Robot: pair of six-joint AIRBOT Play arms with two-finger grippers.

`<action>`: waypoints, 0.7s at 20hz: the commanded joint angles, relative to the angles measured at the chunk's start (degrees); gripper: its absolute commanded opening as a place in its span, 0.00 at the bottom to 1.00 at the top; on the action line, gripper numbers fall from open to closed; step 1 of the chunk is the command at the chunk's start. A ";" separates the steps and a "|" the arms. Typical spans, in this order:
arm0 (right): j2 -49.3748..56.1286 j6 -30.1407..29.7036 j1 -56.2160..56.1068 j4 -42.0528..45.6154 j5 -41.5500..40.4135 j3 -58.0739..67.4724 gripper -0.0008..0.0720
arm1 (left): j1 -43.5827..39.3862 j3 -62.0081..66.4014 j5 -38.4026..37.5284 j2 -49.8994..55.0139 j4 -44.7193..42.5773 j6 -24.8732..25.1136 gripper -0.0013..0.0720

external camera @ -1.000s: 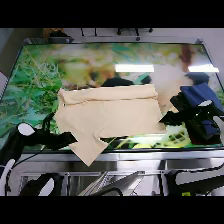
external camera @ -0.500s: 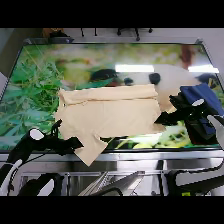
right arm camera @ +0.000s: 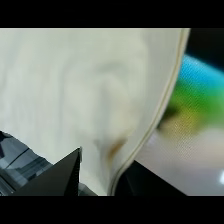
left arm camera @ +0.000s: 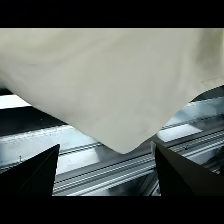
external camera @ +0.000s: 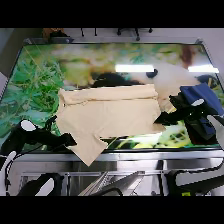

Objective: Fold the shirts.

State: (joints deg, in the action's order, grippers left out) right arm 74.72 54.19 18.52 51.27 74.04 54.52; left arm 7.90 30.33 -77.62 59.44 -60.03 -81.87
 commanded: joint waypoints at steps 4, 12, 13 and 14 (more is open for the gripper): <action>-0.02 0.04 -0.04 1.86 -0.57 0.02 0.45 | 0.33 -6.54 5.31 0.09 3.02 0.48 0.89; -0.07 0.04 0.02 1.49 -0.04 0.02 0.45 | -9.75 -9.57 18.43 0.20 7.63 0.17 0.89; -0.07 0.07 0.09 1.49 0.20 0.02 0.45 | -9.75 -9.57 19.26 0.17 7.74 0.13 0.89; -0.07 0.09 0.09 1.49 0.55 0.02 0.45 | -9.70 -9.46 19.58 0.17 7.72 0.15 0.89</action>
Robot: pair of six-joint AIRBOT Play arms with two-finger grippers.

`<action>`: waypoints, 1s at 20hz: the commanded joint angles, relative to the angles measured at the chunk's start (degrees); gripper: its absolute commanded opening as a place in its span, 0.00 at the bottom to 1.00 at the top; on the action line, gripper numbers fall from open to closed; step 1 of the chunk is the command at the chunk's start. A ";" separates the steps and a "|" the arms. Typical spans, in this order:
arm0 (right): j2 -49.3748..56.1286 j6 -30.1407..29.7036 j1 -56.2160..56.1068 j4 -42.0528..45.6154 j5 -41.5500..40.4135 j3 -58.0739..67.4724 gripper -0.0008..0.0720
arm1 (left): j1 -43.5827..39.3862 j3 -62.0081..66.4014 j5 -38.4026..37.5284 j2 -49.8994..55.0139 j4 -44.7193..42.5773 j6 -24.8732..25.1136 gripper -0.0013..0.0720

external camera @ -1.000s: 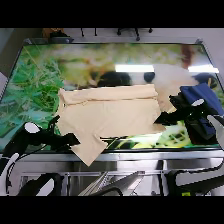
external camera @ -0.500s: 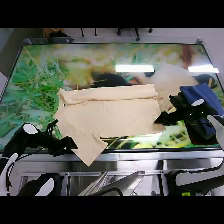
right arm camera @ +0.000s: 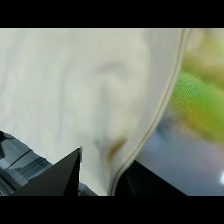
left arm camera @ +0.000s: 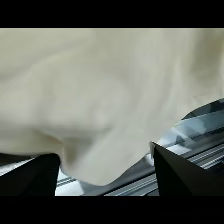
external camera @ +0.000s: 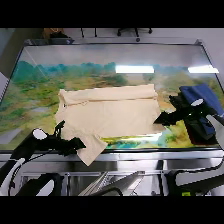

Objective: Fold the shirts.

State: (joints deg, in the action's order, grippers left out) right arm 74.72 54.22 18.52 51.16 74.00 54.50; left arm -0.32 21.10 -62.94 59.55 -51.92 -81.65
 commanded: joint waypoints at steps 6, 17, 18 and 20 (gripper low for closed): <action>-0.07 0.46 0.09 1.77 6.12 0.07 0.34 | -1.49 6.19 3.87 0.09 -1.18 0.31 0.04; -7.08 7.28 7.17 7.69 7.34 0.11 0.03 | 2.71 14.60 -7.37 -14.25 -16.94 -4.66 0.03; -7.43 6.71 6.91 5.81 7.28 0.26 0.03 | 3.06 14.80 -6.23 -15.13 -16.35 -4.39 0.04; -7.54 4.24 5.86 -0.66 7.21 1.44 0.03 | 3.08 17.94 -4.20 -14.29 -13.03 -2.08 0.03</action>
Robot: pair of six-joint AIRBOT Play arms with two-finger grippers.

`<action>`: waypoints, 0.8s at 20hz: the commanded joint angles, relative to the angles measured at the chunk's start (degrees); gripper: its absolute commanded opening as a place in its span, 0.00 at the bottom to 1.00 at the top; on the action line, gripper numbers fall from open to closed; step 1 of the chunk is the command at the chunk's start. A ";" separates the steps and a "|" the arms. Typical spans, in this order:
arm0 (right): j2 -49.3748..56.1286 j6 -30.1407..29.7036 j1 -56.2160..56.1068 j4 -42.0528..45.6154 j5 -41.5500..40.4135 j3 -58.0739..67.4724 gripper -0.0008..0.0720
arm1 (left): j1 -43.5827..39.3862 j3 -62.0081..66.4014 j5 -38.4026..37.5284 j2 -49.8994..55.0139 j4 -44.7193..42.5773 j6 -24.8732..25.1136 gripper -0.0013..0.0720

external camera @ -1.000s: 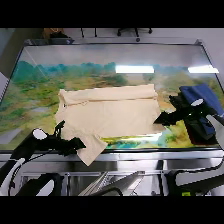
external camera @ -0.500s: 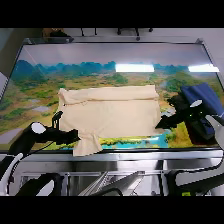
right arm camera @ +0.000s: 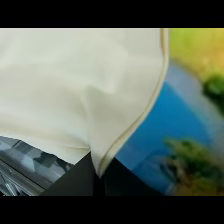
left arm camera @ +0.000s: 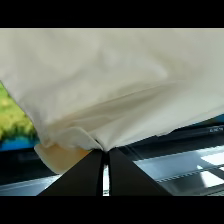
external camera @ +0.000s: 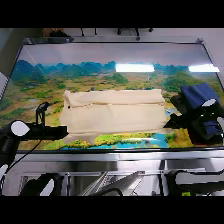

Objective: Fold the shirts.

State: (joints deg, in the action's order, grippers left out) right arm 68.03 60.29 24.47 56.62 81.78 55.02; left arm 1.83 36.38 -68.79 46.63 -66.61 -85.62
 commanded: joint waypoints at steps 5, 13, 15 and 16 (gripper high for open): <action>-0.31 -2.01 -3.69 -13.81 -10.82 9.49 0.03 | 0.94 22.47 3.34 14.38 5.20 5.31 0.04; 10.62 -5.05 -10.23 -16.39 -28.55 16.02 0.03 | -1.03 49.35 6.29 46.90 5.33 6.86 0.04; 12.07 -5.05 -10.67 -16.85 -30.14 16.02 0.03 | -2.21 54.36 6.38 53.46 5.31 7.82 0.04; 12.24 -5.05 -10.91 -16.81 -30.42 16.02 0.03 | -2.64 56.65 6.23 56.08 5.31 7.82 0.04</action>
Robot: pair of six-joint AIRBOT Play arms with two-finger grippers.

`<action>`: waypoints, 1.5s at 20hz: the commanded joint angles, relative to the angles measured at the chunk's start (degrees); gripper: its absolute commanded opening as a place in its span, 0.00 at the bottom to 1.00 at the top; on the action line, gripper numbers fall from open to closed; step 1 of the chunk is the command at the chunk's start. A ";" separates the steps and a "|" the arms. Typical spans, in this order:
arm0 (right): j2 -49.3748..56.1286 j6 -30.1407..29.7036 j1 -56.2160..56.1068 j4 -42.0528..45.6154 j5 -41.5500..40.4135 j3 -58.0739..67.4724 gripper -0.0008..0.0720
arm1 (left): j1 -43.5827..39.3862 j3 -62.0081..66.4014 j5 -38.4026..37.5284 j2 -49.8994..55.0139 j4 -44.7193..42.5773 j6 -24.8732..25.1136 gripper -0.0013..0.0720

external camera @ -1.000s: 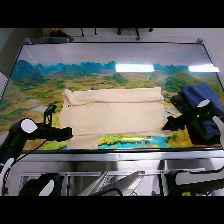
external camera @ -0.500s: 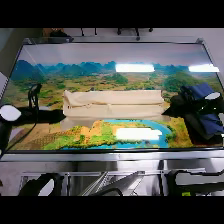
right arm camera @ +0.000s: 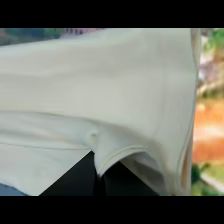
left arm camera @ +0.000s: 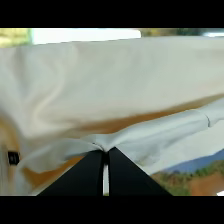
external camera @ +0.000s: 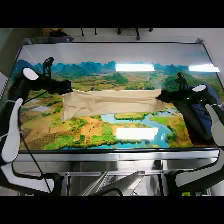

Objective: Fold the shirts.

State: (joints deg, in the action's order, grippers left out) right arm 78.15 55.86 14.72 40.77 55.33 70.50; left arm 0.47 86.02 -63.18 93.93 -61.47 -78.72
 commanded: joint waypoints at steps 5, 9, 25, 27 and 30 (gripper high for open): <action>1.90 -2.12 -1.11 -0.92 -1.95 2.05 0.10 | -1.38 19.39 -4.90 16.79 0.07 0.94 0.04; 1.53 -2.08 1.46 -0.70 -0.09 5.70 0.74 | -1.14 25.86 -14.97 17.68 -0.07 0.61 0.97; 8.94 -4.28 1.14 -6.14 7.87 7.78 0.03 | -10.45 28.96 -18.58 17.68 0.31 -3.02 0.04; 7.82 -4.24 1.36 -8.61 13.31 11.96 0.03 | -14.14 28.96 -16.09 18.10 0.31 -3.02 0.04; 4.61 -1.46 1.75 -11.96 21.40 19.93 0.03 | -20.55 28.96 -11.04 20.33 0.33 -3.04 0.04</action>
State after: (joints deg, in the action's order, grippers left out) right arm 85.06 52.25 16.34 32.99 68.82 84.36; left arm -14.90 114.91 -79.48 112.75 -61.08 -81.67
